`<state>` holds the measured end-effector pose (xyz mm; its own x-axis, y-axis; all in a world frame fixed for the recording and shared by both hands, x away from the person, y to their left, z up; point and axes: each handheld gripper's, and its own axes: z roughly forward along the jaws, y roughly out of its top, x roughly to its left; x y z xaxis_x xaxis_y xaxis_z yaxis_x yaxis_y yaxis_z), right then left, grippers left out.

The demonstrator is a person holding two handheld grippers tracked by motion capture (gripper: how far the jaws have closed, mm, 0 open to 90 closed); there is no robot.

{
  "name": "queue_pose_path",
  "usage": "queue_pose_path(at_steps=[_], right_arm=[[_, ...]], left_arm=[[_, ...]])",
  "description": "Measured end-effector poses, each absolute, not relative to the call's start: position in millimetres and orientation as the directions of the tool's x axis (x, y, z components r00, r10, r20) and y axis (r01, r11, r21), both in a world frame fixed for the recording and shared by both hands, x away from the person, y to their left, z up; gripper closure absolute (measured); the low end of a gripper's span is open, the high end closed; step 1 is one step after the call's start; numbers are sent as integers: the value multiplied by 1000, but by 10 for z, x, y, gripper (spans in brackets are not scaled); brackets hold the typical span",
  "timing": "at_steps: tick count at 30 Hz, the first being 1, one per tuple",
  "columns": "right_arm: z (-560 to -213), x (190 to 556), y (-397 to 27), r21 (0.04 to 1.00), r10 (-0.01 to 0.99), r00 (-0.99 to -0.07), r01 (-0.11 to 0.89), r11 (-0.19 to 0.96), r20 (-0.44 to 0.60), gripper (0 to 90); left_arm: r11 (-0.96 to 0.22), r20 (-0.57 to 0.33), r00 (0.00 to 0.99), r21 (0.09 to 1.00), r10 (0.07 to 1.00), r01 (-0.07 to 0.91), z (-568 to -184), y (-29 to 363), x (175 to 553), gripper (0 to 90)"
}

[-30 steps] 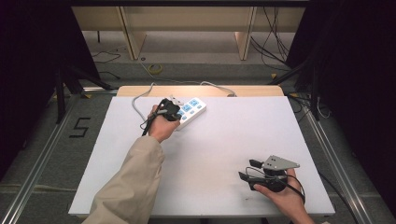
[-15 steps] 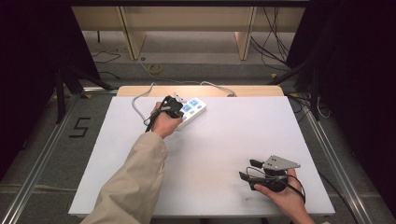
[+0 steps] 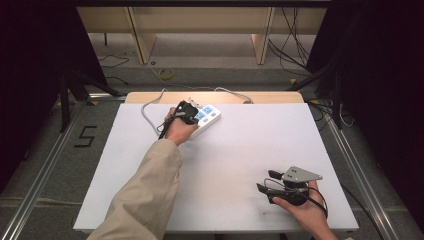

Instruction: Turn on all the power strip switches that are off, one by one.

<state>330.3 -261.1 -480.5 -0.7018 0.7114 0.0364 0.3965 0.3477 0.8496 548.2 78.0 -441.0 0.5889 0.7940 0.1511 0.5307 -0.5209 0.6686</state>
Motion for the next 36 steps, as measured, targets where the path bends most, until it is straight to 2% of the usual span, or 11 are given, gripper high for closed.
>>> queue_pose_path(at_steps=[24,32,35,36], right_arm=[[-4801,3300,-2615,850,712,-701,395,349,34,343],[-4798,3298,-2613,849,714,-700,396,350,32,343],[-4798,3296,-2612,848,713,-701,396,351,32,343],[-4798,3296,-2611,848,713,-701,396,352,32,343]], left_arm=[[-525,152,584,652,797,547,-4524,723,5561,899],[-576,213,602,638,770,511,-4552,675,5538,900],[-578,212,605,637,767,510,-4556,679,5541,900],[-562,184,608,644,772,519,-4555,689,5546,900]])
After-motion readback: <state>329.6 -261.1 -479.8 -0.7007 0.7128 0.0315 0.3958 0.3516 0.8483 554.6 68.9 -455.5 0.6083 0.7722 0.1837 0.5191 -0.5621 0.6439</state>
